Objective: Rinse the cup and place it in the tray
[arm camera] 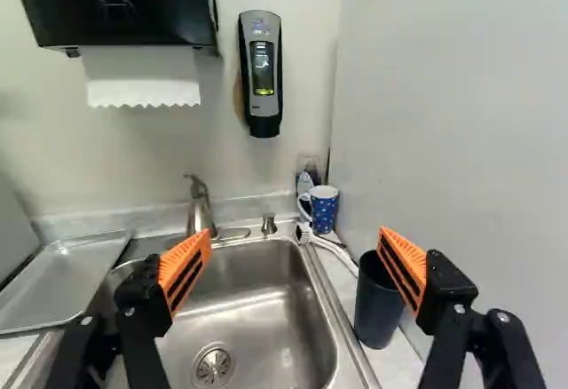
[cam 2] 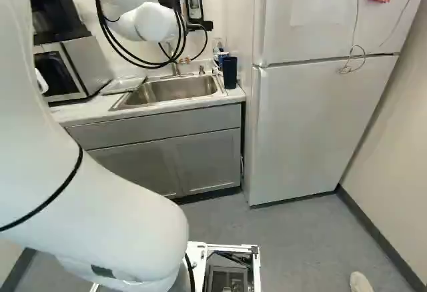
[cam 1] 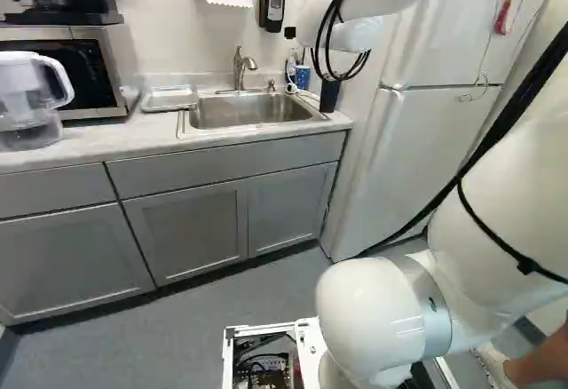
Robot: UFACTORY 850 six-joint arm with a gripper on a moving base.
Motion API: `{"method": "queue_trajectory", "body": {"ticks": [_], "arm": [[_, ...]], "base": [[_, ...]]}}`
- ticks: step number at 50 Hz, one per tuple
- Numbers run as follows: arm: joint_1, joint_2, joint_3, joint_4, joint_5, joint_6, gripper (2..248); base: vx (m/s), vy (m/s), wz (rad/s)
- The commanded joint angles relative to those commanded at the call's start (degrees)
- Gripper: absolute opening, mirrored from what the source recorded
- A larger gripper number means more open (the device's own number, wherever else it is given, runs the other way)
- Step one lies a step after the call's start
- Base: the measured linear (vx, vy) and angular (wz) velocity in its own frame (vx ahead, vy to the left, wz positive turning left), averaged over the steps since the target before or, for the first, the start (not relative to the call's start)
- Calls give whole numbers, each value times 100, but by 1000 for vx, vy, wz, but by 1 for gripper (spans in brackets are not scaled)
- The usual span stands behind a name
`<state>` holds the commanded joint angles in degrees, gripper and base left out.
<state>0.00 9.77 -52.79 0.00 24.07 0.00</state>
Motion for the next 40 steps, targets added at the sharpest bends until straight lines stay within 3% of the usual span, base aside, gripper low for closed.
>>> {"method": "queue_trajectory", "body": {"ticks": [40], "arm": [[0,0,0,0,0,0,247]], "base": [[143,110,-38]]}}
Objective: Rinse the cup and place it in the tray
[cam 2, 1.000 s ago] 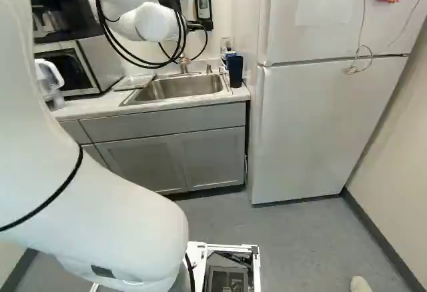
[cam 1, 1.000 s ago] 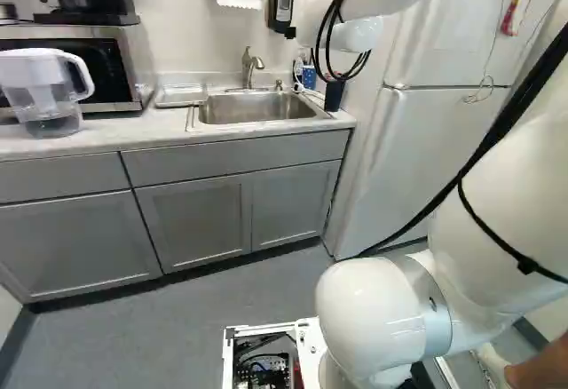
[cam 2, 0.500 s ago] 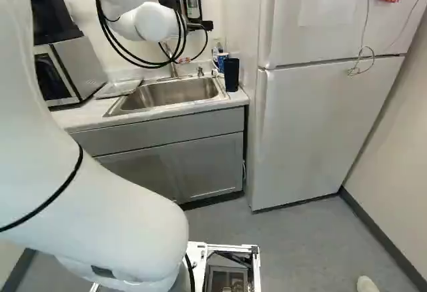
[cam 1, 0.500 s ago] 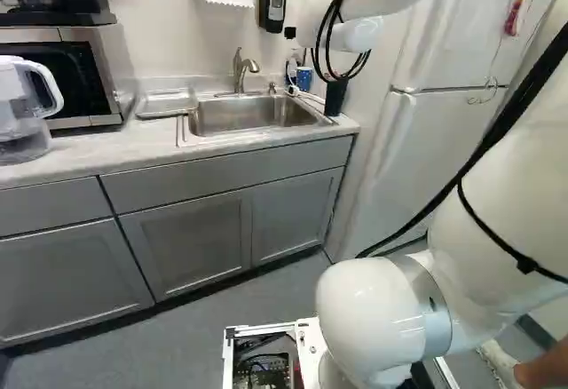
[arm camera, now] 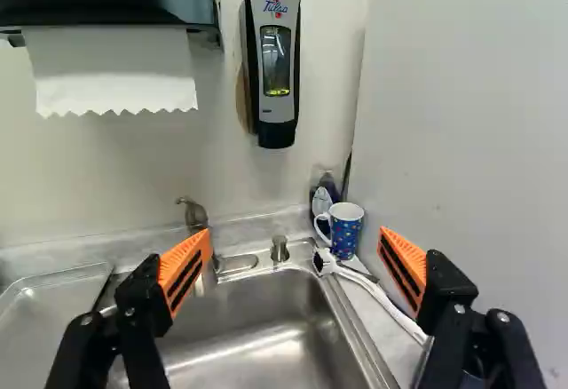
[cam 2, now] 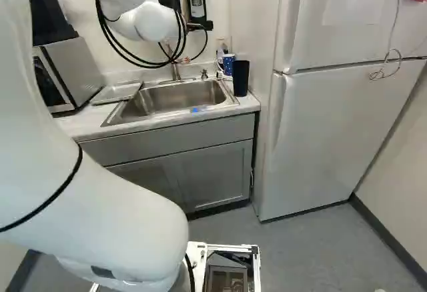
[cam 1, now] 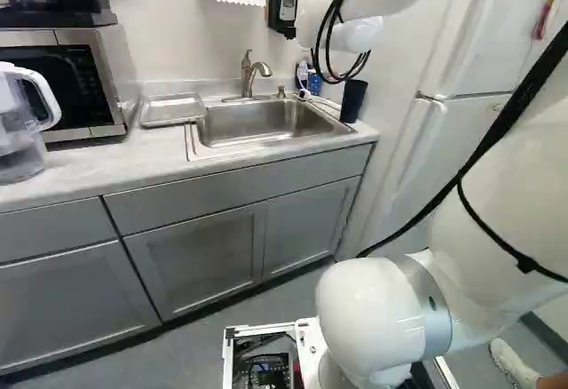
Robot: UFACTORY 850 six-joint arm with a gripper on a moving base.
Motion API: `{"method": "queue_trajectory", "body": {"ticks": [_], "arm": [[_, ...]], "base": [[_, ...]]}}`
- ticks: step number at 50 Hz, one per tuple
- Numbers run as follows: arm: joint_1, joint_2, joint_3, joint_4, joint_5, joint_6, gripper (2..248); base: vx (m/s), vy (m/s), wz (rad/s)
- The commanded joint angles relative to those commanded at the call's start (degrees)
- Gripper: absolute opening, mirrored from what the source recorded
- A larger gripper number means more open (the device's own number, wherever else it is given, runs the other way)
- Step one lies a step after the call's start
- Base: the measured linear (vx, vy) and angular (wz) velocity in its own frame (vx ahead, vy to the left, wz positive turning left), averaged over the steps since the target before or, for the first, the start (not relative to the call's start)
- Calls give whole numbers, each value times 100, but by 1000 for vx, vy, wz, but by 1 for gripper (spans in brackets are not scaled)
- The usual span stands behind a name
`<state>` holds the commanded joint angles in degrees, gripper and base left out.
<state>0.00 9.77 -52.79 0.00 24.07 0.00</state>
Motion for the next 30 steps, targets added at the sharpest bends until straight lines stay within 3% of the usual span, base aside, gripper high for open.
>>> {"method": "queue_trajectory", "body": {"ticks": [16,30], "arm": [[0,0,0,0,0,0,247],[0,0,0,0,0,0,247]], "base": [[101,92,-22],[5,8,-1]]}}
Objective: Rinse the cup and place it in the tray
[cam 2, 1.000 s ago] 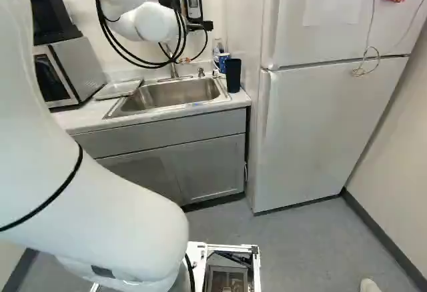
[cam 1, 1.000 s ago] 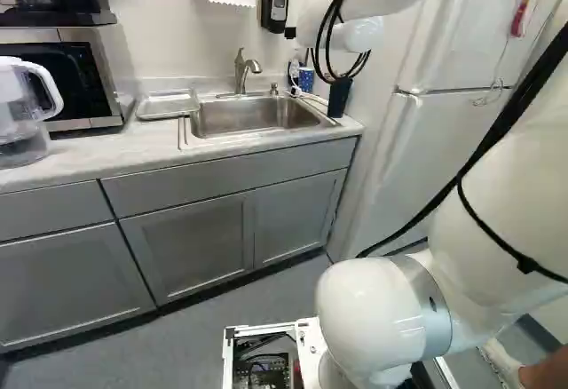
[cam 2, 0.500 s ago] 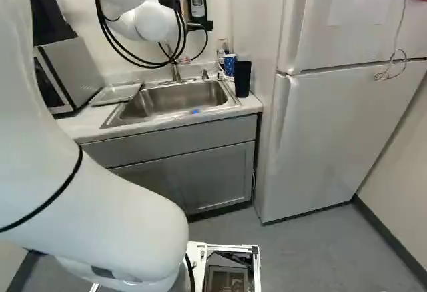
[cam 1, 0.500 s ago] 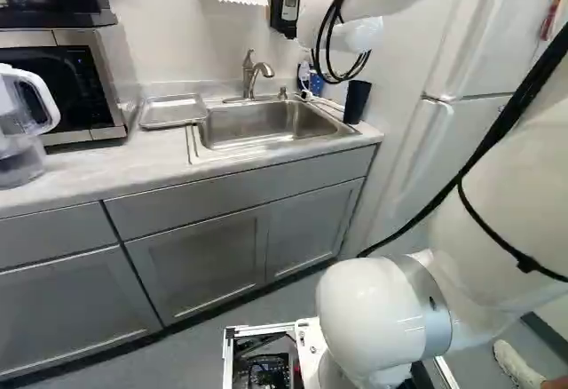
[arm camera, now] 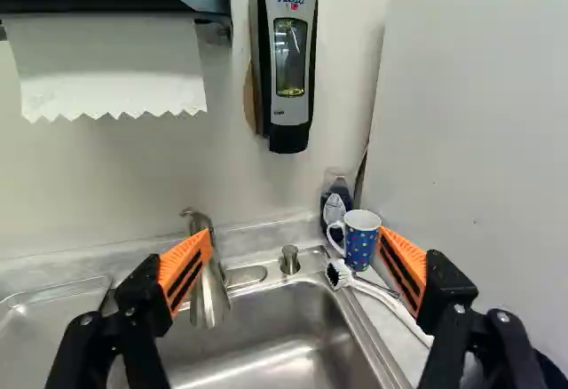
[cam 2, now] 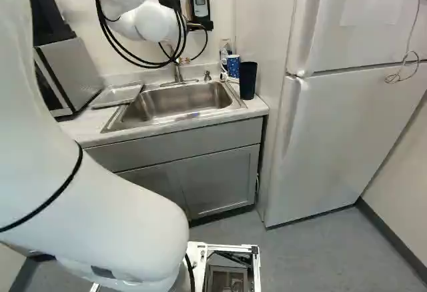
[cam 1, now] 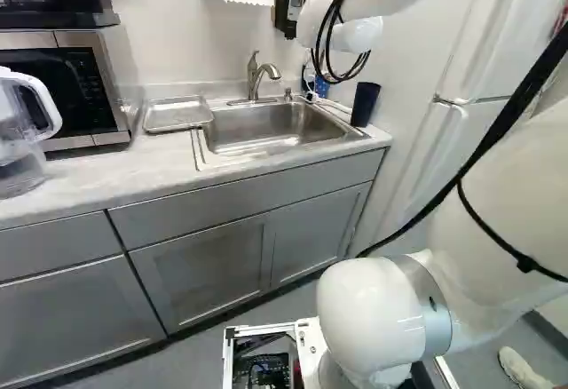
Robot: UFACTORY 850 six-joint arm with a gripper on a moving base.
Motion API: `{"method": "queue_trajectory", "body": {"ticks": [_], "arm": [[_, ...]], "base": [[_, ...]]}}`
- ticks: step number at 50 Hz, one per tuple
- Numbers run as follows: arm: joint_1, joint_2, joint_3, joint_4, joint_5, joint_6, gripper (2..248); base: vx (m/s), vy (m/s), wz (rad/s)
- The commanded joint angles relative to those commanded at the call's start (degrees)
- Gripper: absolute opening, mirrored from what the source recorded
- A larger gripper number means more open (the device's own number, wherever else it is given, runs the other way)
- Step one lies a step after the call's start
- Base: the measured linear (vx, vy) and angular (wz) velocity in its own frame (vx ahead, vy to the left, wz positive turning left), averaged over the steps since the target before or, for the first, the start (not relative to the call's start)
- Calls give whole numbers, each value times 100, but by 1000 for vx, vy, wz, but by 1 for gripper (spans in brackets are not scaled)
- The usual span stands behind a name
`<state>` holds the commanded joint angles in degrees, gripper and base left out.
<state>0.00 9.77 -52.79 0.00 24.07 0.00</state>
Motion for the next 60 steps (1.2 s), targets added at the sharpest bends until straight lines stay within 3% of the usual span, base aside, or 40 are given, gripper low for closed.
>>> {"method": "queue_trajectory", "body": {"ticks": [28,60], "arm": [[27,-383,-356,0,-87,0,247],[250,-1043,-998,0,-473,0,247]], "base": [[0,0,0],[0,0,0]]}}
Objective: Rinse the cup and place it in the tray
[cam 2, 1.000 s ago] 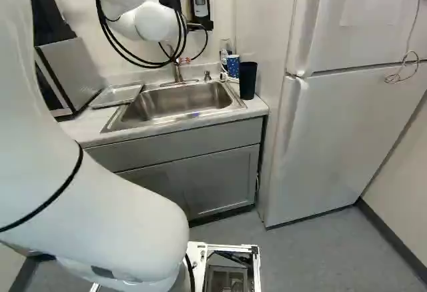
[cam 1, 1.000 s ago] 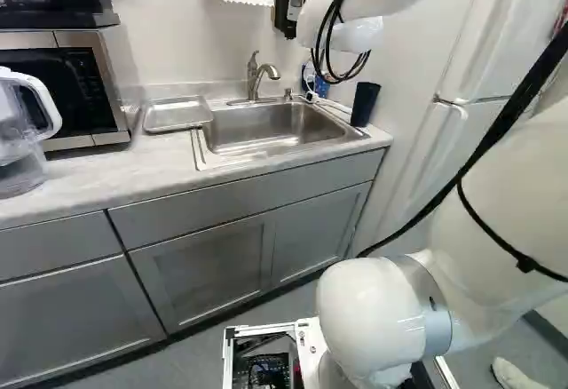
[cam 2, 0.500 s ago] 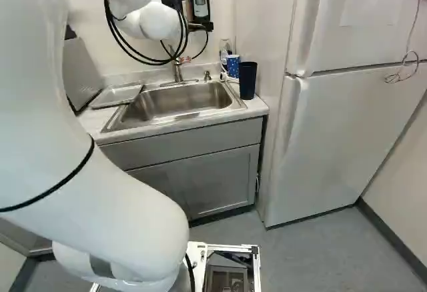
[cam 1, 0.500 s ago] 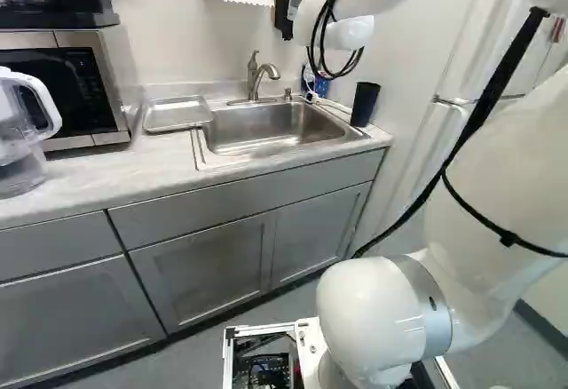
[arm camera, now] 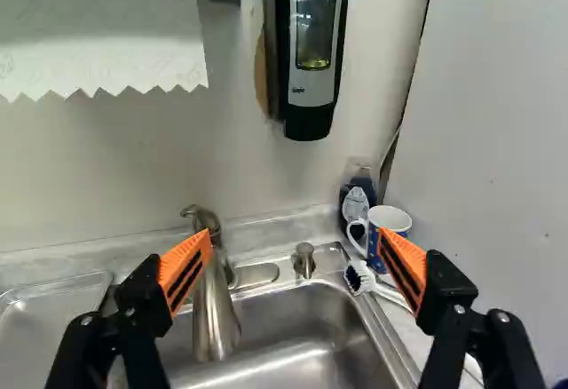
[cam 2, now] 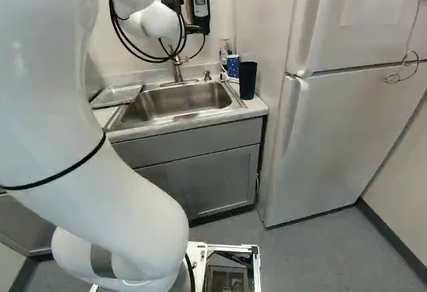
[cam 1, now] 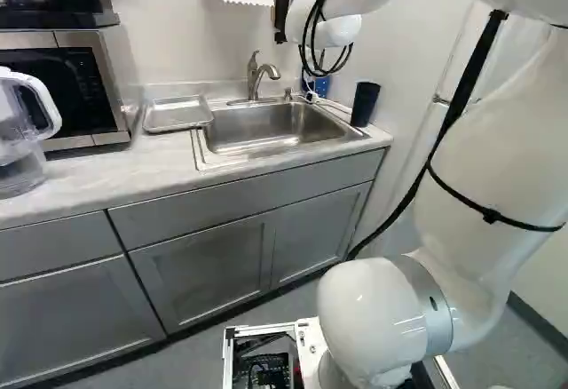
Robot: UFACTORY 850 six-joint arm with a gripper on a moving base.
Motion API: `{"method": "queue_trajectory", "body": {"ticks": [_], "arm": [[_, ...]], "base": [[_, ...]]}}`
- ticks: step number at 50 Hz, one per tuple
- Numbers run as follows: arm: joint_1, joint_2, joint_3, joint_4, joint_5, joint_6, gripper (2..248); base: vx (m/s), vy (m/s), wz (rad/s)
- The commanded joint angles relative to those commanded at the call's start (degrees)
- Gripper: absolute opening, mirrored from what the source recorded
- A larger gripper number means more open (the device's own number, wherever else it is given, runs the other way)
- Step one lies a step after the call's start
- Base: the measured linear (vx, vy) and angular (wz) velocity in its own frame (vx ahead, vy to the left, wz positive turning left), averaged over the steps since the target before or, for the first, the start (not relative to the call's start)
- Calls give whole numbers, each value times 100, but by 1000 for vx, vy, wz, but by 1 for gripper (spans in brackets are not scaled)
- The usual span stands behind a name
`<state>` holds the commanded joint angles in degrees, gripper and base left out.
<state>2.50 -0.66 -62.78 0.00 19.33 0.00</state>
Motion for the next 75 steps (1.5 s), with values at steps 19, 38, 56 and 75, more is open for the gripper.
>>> {"method": "queue_trajectory", "body": {"ticks": [19,38,56,75], "arm": [[177,-490,-502,0,-238,0,247],[360,-1030,-1080,0,-535,0,247],[514,-1524,-1631,6,-923,0,247],[618,-1993,-2174,87,-1380,0,247]], "base": [[0,0,0],[0,0,0],[0,0,0],[0,0,0]]}}
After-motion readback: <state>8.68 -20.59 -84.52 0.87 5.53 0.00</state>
